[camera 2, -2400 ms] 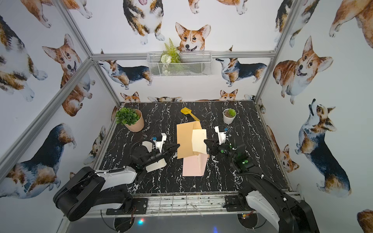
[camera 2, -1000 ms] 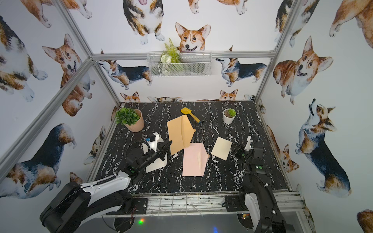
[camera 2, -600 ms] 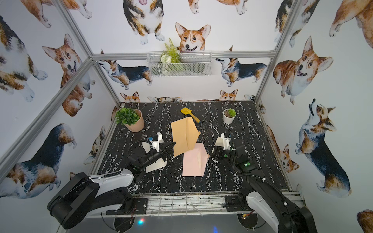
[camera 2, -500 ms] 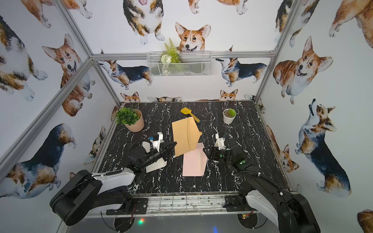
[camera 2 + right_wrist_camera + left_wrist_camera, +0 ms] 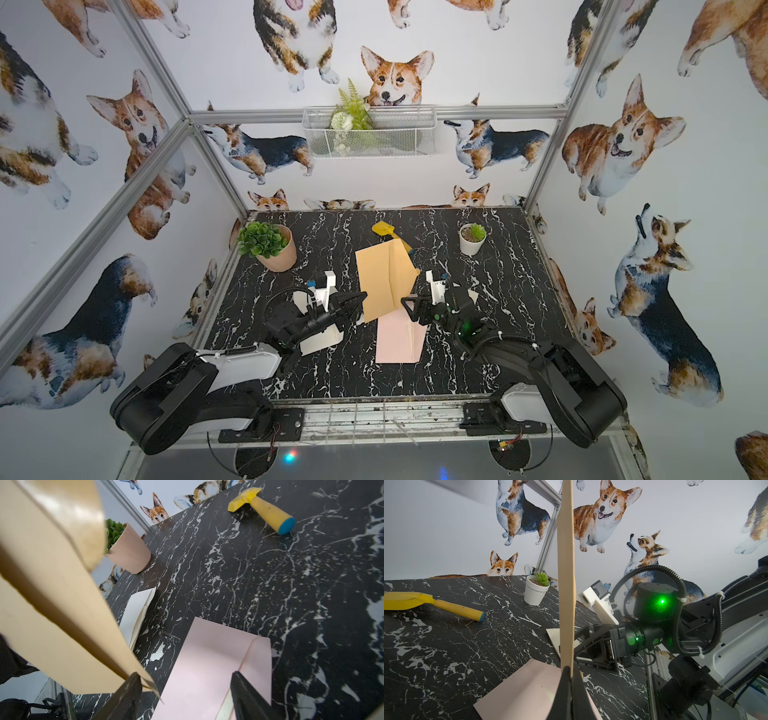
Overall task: Take the letter paper out of the envelope
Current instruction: Place the envelope at the center of the board.
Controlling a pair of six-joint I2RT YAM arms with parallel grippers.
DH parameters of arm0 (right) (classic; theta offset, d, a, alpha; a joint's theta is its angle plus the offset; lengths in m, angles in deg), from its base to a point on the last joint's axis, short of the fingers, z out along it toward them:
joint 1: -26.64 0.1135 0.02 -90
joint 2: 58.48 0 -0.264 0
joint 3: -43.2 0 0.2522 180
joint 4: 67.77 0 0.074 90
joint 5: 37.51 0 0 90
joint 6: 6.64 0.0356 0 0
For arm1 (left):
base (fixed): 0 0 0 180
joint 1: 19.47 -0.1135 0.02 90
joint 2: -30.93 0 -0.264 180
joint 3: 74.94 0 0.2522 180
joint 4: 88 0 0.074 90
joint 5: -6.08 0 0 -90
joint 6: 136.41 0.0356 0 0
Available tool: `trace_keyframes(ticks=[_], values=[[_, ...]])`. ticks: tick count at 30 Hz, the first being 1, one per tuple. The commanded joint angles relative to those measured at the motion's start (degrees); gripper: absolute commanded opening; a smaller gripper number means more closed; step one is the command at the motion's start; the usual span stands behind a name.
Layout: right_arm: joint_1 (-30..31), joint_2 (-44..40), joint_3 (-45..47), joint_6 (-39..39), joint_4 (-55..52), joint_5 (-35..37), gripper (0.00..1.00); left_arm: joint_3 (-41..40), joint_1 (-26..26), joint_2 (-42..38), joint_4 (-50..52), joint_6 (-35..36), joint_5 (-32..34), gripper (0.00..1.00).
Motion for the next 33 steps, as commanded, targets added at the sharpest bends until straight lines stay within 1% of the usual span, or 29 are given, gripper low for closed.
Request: trace_keyframes(ticks=[1, 4, 6, 8, 12, 13, 17, 20, 24, 26, 27, 29, 30, 33], values=[[0.59, 4.30, -1.19, 1.76, 11.48, -1.22, 0.60, 0.24, -0.08, -0.56, -1.43, -0.02, -0.32, 0.00], [0.67, 6.51, -1.72, 4.28, 15.85, -3.06, 0.51, 0.41, -0.07, -0.47, -0.51, 0.30, 0.47, 0.00], [0.88, 6.80, -2.11, 5.67, 16.65, -4.00, 0.41, 0.46, -0.07, -0.22, 0.00, 0.28, 1.08, 0.00], [0.94, 6.11, -2.13, 6.34, 16.41, -4.37, 0.34, 0.49, -0.08, -0.12, 0.35, 0.35, 1.47, 0.00], [1.10, 2.90, -1.91, 6.42, 13.88, -4.71, 0.23, 0.53, -0.09, -0.47, 2.07, 0.52, 2.82, 0.00], [1.12, 1.22, -1.77, 6.25, 12.45, -4.70, 0.20, 0.59, -0.08, -0.63, 2.53, 0.79, 3.34, 0.00], [1.12, -3.93, -1.03, 5.91, 8.98, -3.87, 0.11, 0.40, -0.16, -1.08, 4.23, 1.27, 5.48, 0.00], [1.20, -8.28, -0.74, 5.46, 5.27, -3.14, 0.01, 0.18, -0.16, -1.35, 4.86, 1.34, 6.69, 0.00], [1.20, -14.07, -0.67, 4.66, 0.08, -1.98, 0.00, -0.25, -0.16, -1.75, 5.02, 1.45, 7.71, 0.00], [1.22, -15.77, -0.58, 4.40, -1.74, -1.51, 0.00, -0.31, -0.18, -1.79, 5.19, 1.37, 8.30, 0.13], [1.21, -16.30, -0.65, 4.26, -2.33, -1.25, 0.00, -0.52, -0.17, -1.92, 5.35, 1.32, 8.96, 0.29], [1.25, -17.68, -0.80, 3.74, -4.37, -0.63, 0.00, -0.90, -0.26, -2.34, 6.00, 1.21, 10.75, 0.48], [1.21, -18.34, -0.98, 3.22, -5.74, -0.06, 0.00, -1.07, -0.32, -2.71, 6.42, 1.23, 11.63, 0.50], [1.21, -18.15, -2.14, 2.32, -8.34, 1.61, 0.00, -2.18, -0.51, -5.36, 10.20, 1.28, 17.49, 0.52]])
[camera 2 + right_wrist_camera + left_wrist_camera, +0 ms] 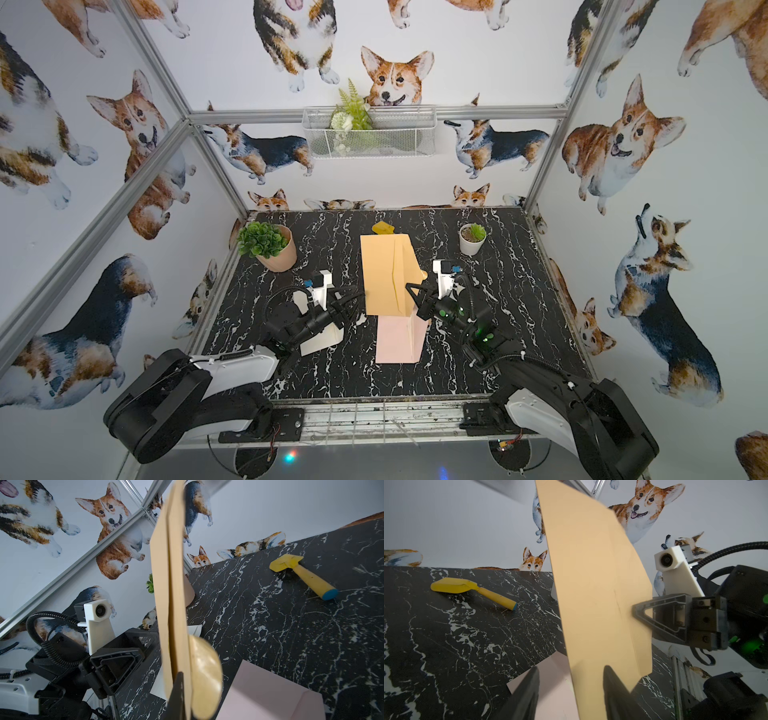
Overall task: Take the letter paper out of the envelope
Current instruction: Place the envelope at the center of the board.
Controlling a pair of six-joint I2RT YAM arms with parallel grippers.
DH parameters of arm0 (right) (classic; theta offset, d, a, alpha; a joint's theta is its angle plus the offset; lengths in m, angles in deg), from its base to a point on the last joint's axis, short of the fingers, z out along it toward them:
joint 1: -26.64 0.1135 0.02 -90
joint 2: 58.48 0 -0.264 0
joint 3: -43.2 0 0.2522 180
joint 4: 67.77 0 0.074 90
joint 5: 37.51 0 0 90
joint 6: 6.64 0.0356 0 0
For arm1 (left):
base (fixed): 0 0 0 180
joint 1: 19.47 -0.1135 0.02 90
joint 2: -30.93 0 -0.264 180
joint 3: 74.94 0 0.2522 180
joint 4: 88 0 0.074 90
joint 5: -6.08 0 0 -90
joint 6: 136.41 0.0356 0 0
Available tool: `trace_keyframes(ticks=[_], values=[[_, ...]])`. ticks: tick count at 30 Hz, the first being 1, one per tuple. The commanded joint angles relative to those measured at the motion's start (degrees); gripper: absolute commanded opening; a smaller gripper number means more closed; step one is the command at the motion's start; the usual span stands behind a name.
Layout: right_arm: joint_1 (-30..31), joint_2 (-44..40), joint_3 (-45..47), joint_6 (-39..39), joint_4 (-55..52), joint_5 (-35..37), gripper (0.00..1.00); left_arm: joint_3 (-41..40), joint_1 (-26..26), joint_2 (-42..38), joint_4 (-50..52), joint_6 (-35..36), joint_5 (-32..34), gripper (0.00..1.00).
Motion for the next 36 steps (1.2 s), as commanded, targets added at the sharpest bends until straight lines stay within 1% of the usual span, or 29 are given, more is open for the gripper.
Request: trace_keyframes(ticks=[1, 4, 6, 8, 10, 12, 13, 14, 17, 19, 22, 24, 27, 30, 34, 35, 36], values=[[0.17, 0.64, -1.77, -1.86, -4.57, 3.52, 0.00, -1.27, -0.36, -3.50, 4.50, 0.10, 9.20, 0.52], [0.14, 5.83, -5.62, -1.54, -8.77, 9.22, 0.00, -2.55, -0.36, -9.03, 10.63, 0.77, 16.87, 0.52], [-0.39, 13.46, -10.42, -1.89, -10.09, 10.10, 0.00, -3.50, -0.36, -14.04, 15.27, 2.47, 21.75, 0.50], [-1.60, 20.51, -16.33, -1.40, -10.76, 6.79, 0.00, -3.72, -0.36, -18.19, 19.15, 4.41, 24.95, 0.48], [-3.26, 29.92, -23.97, -0.03, -11.21, 0.39, 0.00, -3.63, -0.37, -21.18, 22.29, 5.73, 28.10, 0.46], [-4.66, 39.21, -33.11, 1.55, -12.25, -5.75, 0.00, -4.09, -0.38, -21.64, 22.14, 6.47, 29.05, 0.45], [-5.23, 43.53, -37.70, 1.88, -13.46, -7.59, 0.00, -4.09, -0.39, -21.23, 21.87, 6.75, 28.98, 0.44], [-5.50, 46.75, -41.29, 1.66, -14.71, -8.10, 0.00, -3.90, -0.36, -20.65, 21.76, 7.18, 28.75, 0.44], [-5.91, 54.44, -51.65, -0.96, -19.99, -5.60, 0.00, -3.02, -0.37, -18.47, 21.54, 7.96, 27.86, 0.42], [-5.93, 59.49, -59.59, -2.57, -25.33, -5.26, 0.00, -2.84, -0.41, -17.41, 20.97, 8.09, 27.31, 0.42], [-5.59, 66.42, -69.35, -2.38, -31.21, -5.89, 0.00, -2.75, -0.43, -17.43, 20.79, 8.27, 26.56, 0.40], [-5.03, 70.04, -73.60, -1.76, -32.81, -6.42, 0.00, -2.86, -0.45, -18.10, 21.09, 8.75, 26.53, 0.40], [-3.62, 73.10, -76.99, -2.00, -34.71, -6.08, 0.00, -2.94, -0.51, -19.44, 22.09, 9.15, 27.44, 0.40], [-2.22, 75.53, -79.94, -3.40, -38.66, -4.04, 0.00, -2.95, -0.42, -19.82, 22.13, 9.15, 27.42, 0.40], [-1.23, 78.28, -85.65, -5.67, -47.48, 0.53, 0.00, -2.81, -0.45, -19.17, 21.69, 8.85, 26.51, 0.40], [-1.22, 78.33, -86.33, -5.93, -48.66, 1.48, 0.00, -2.83, -0.45, -19.05, 21.55, 8.85, 26.33, 0.40], [-1.26, 78.19, -86.94, -6.24, -49.69, 2.59, 0.06, -2.86, -0.44, -18.93, 21.49, 8.81, 26.23, 0.40]])
